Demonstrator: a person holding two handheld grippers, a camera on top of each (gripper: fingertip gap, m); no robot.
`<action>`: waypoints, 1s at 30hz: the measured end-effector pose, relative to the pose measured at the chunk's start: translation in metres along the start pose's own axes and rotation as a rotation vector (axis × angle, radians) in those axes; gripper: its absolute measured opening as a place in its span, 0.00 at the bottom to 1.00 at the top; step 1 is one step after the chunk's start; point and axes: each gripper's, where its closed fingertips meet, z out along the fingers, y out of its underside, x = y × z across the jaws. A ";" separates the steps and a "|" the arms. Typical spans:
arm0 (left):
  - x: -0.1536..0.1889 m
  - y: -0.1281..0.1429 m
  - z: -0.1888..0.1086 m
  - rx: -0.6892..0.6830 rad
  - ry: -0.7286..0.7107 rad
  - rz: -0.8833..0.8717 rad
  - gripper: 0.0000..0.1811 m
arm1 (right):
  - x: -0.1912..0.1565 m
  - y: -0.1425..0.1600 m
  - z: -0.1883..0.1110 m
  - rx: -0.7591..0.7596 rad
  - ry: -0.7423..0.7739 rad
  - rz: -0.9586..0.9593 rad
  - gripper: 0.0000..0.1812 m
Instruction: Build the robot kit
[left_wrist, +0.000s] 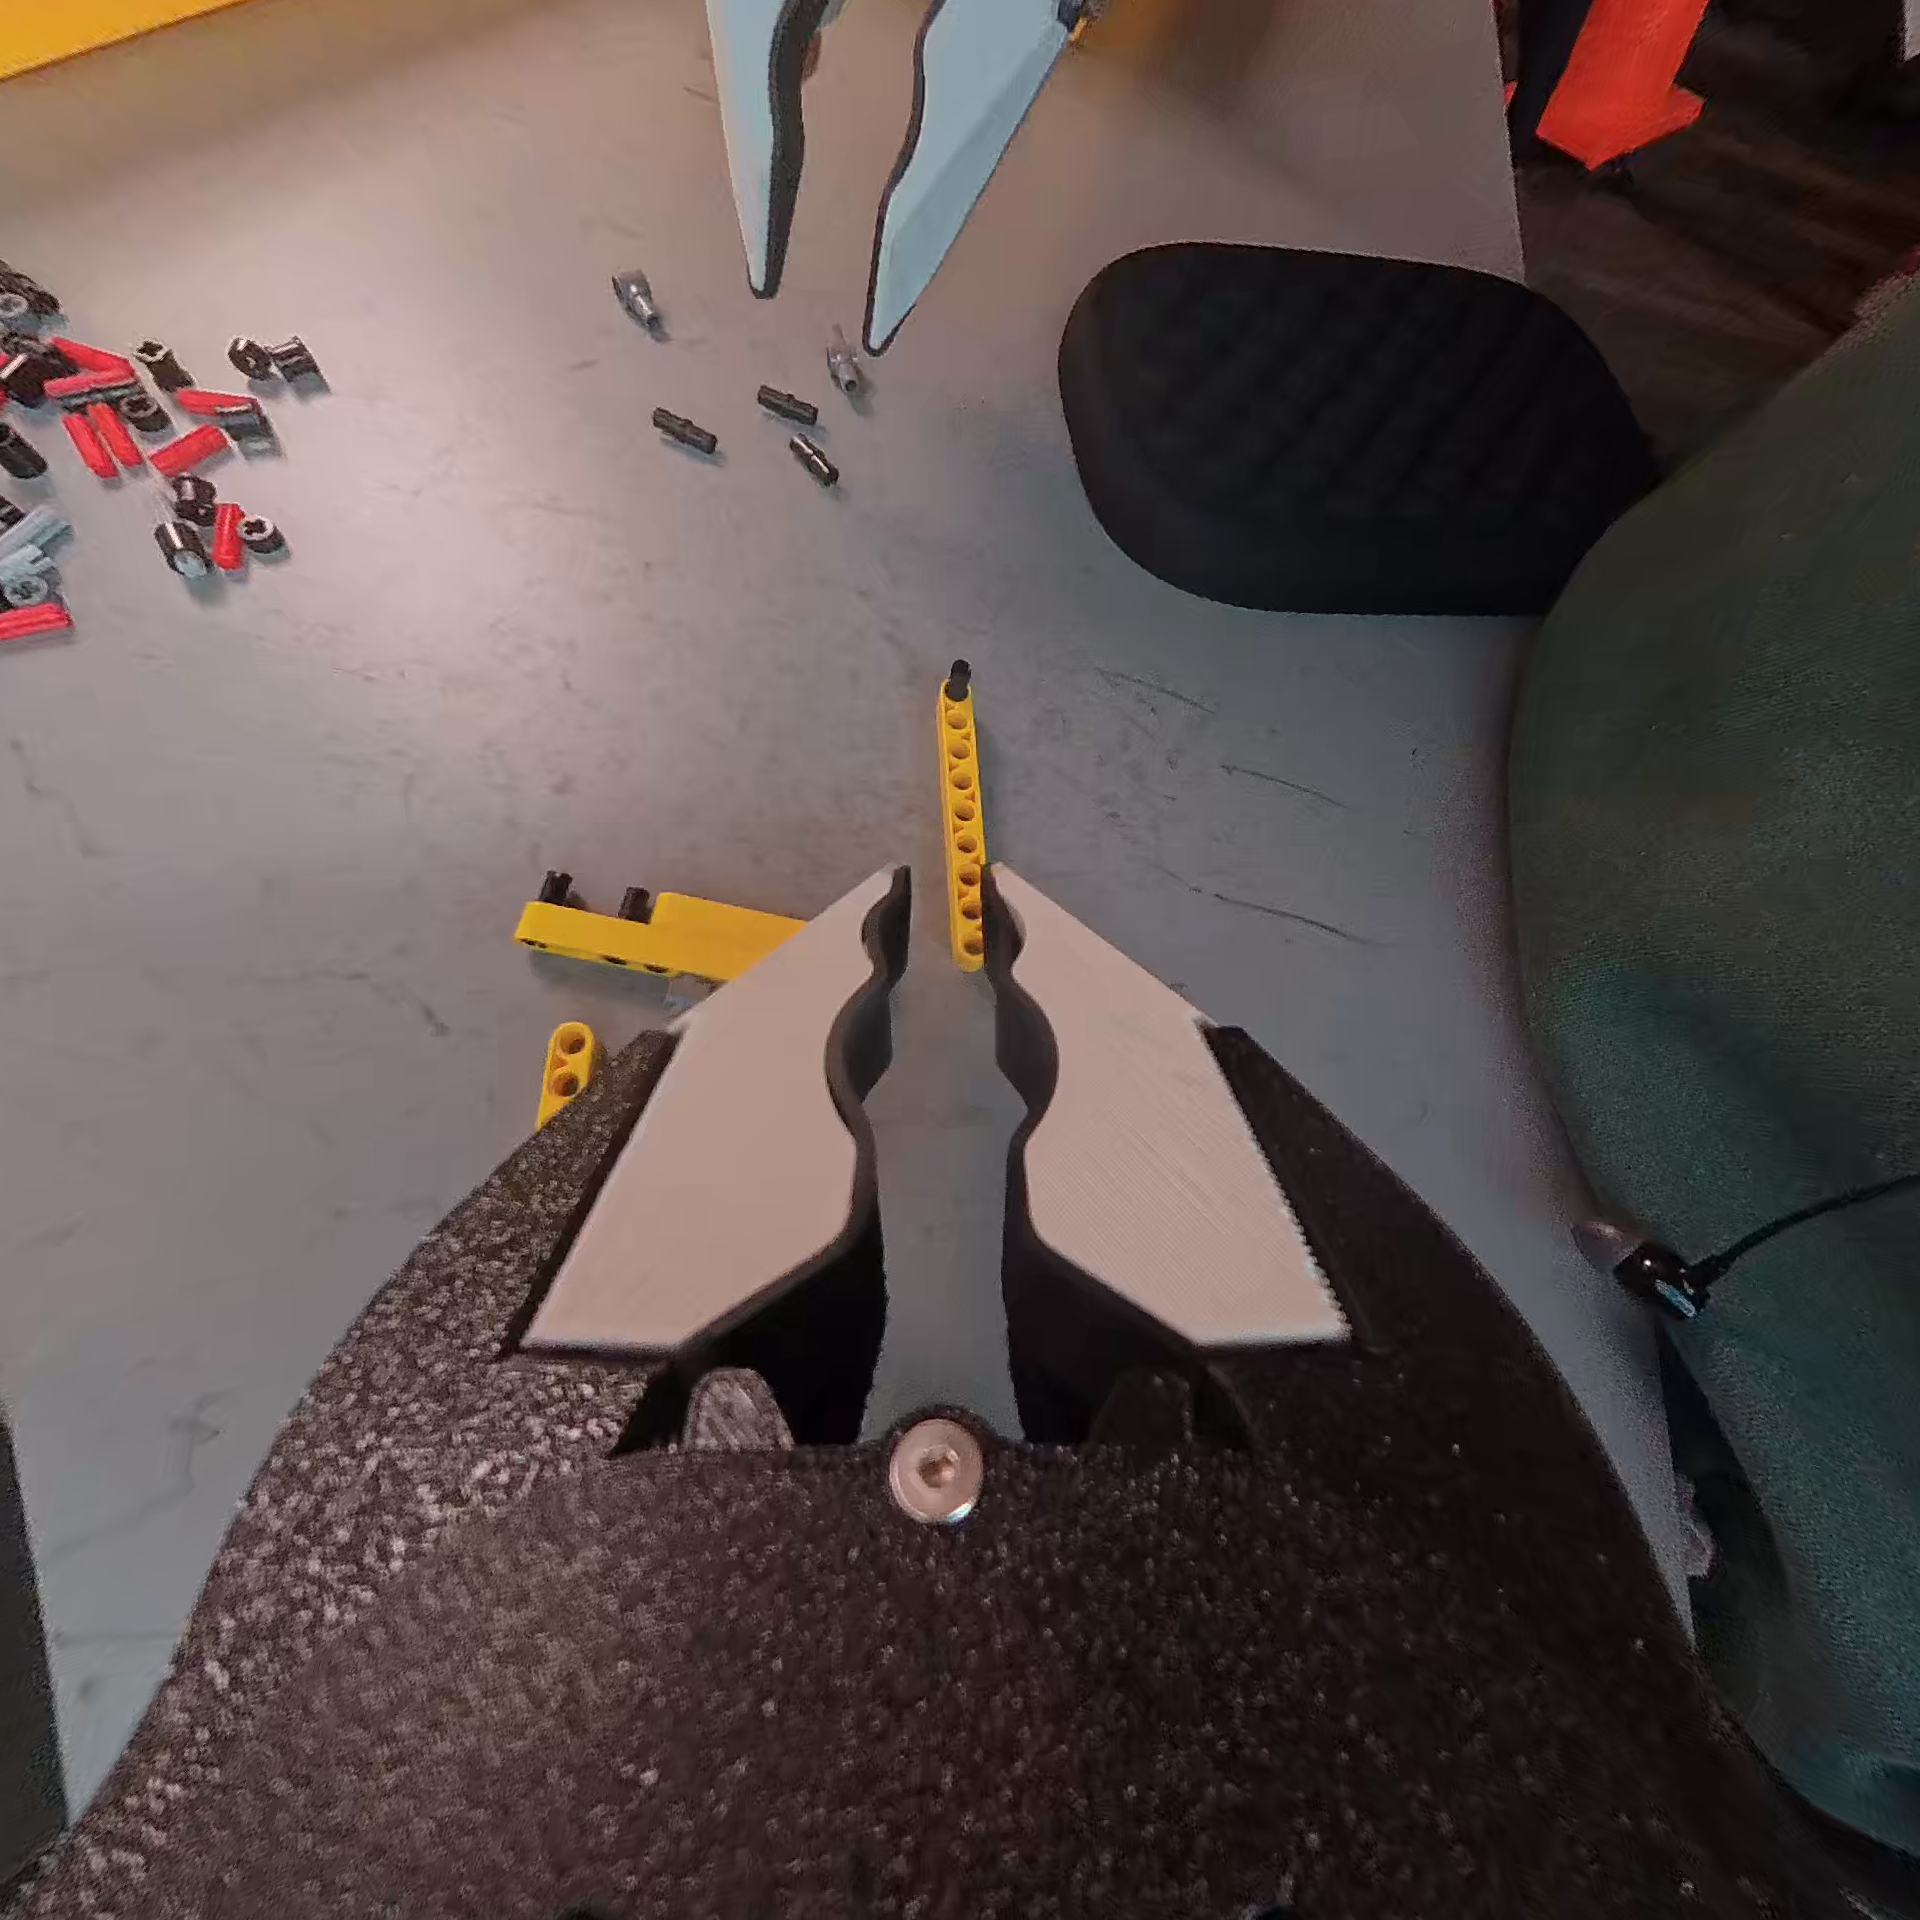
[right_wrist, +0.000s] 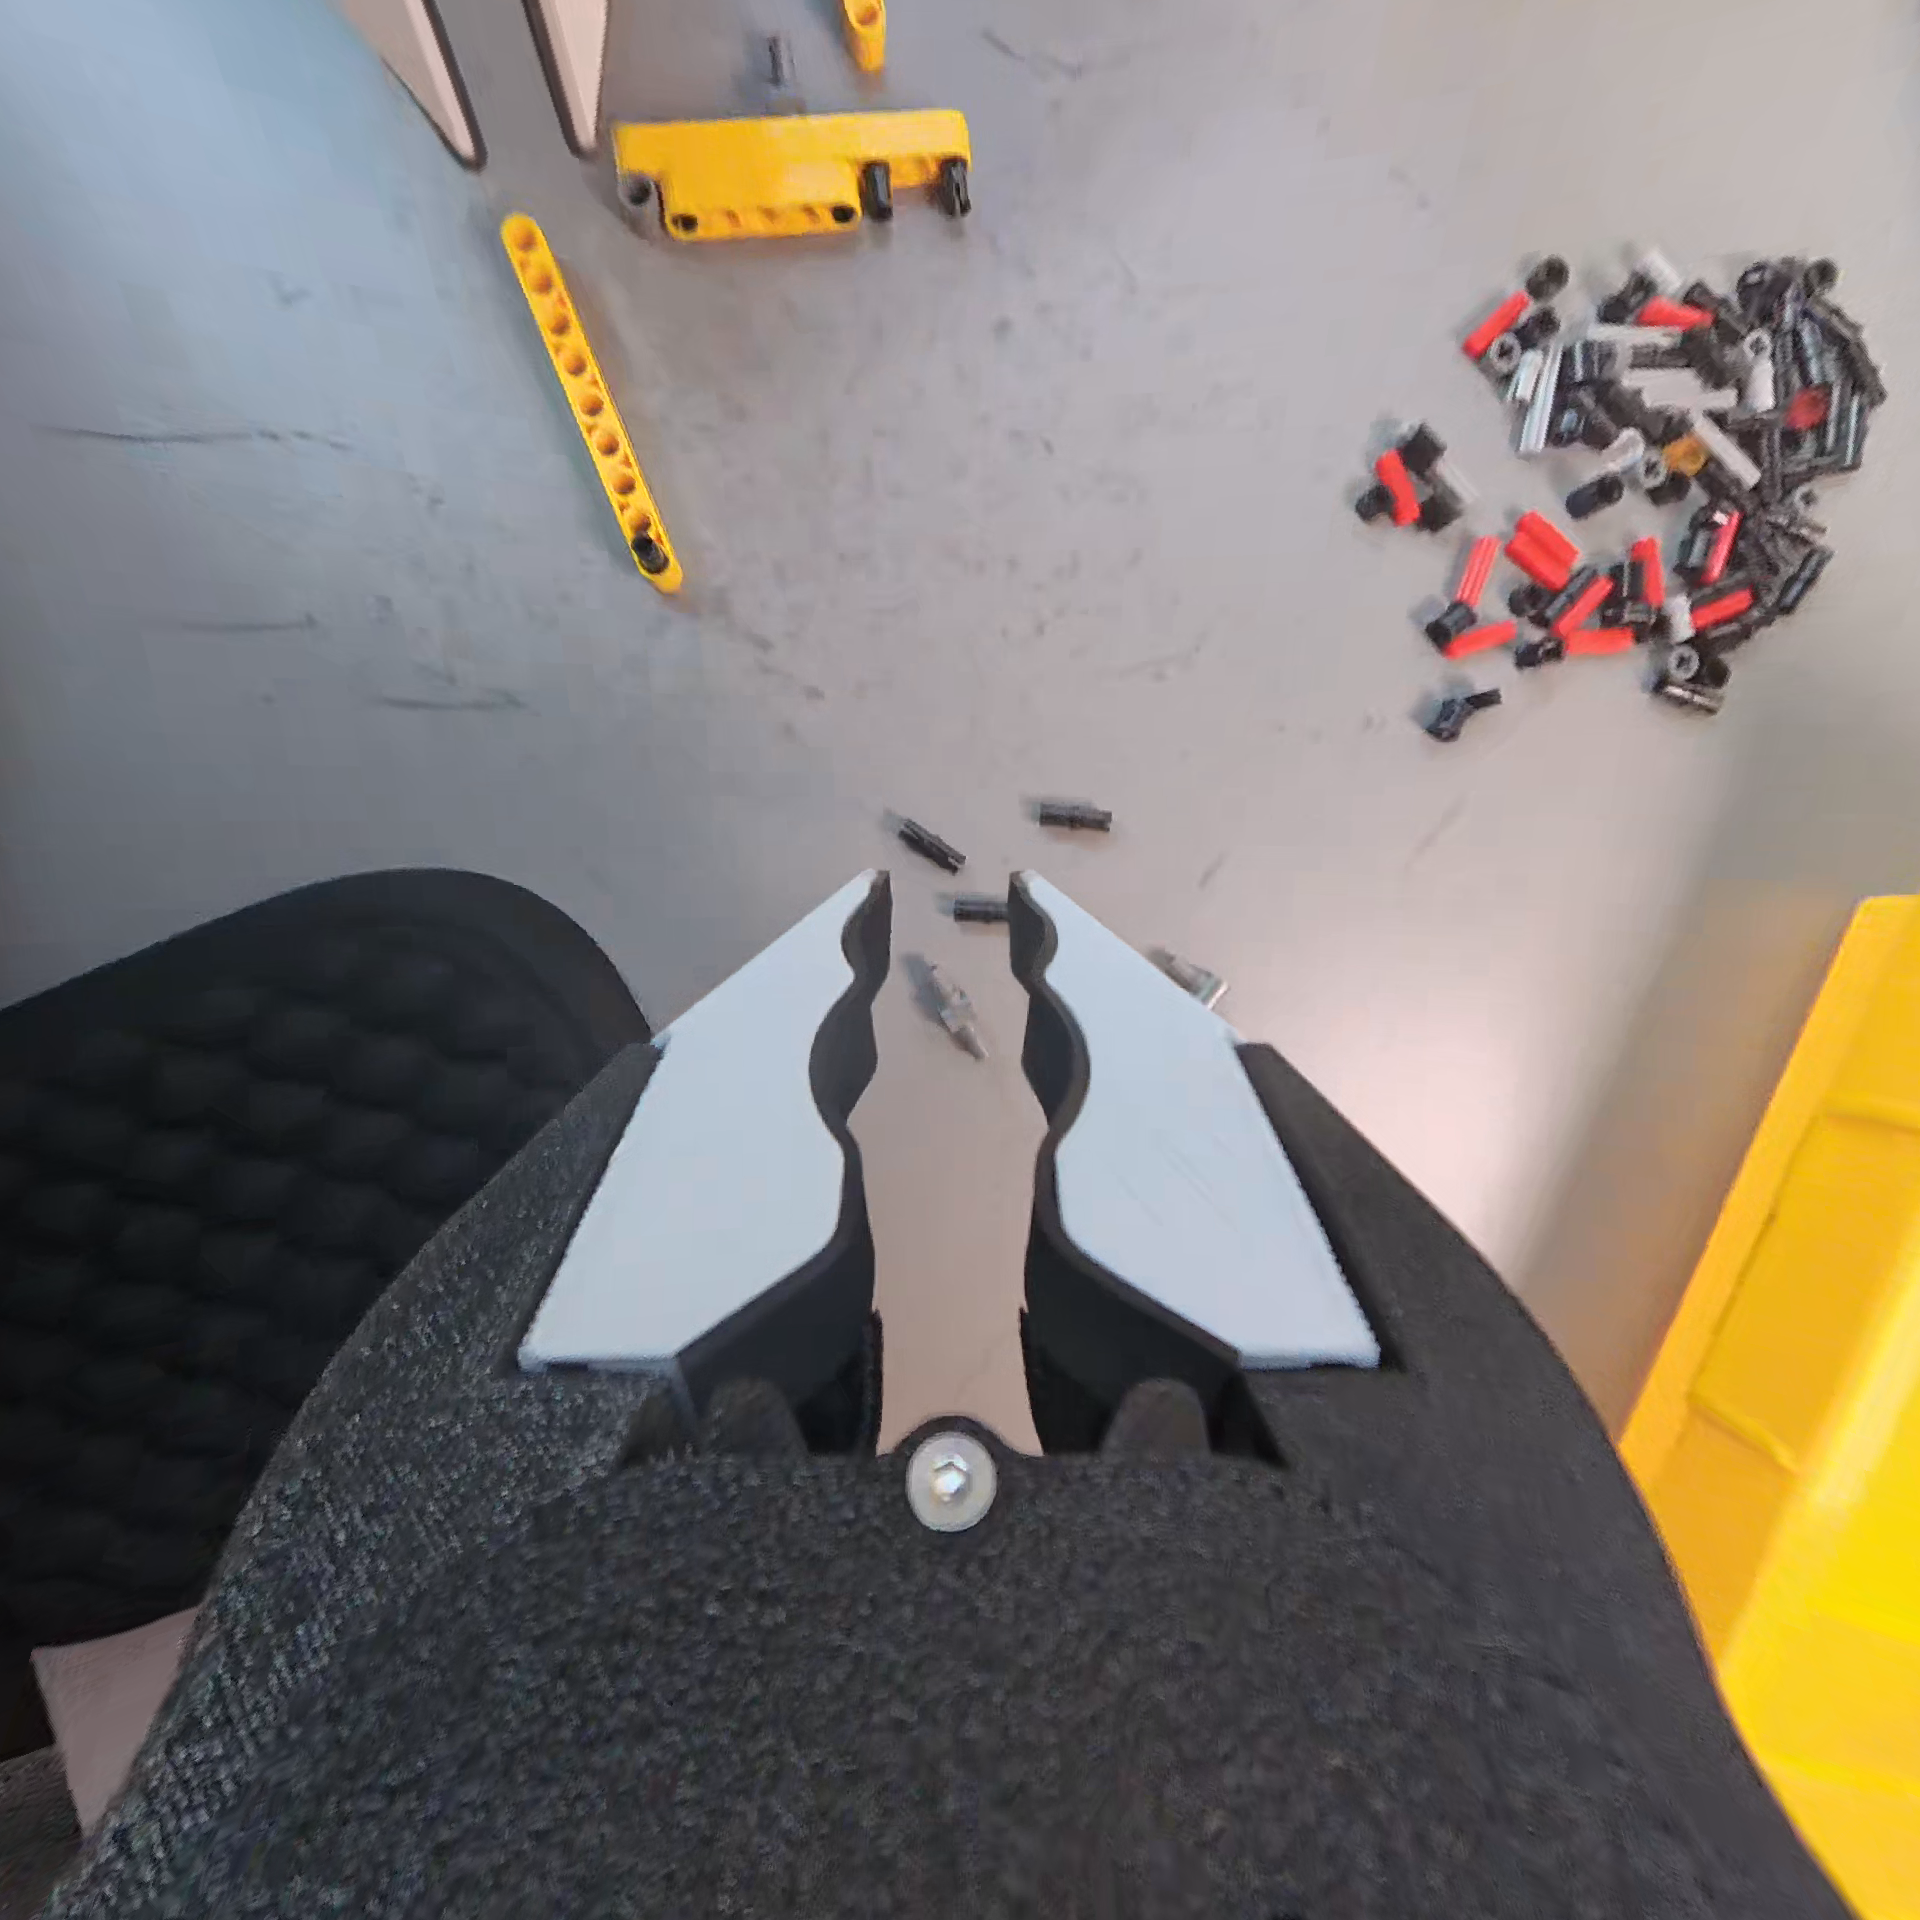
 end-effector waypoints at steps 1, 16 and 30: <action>-0.001 0.001 0.000 0.003 -0.004 0.000 0.07 | 0.000 0.006 0.003 -0.004 -0.001 0.001 0.12; -0.019 -0.012 -0.001 0.126 -0.046 -0.056 0.11 | 0.007 0.020 0.025 0.014 -0.089 0.054 0.08; 0.014 -0.087 -0.044 0.655 0.429 -0.431 0.11 | -0.049 -0.143 -0.037 0.629 0.427 -0.498 0.08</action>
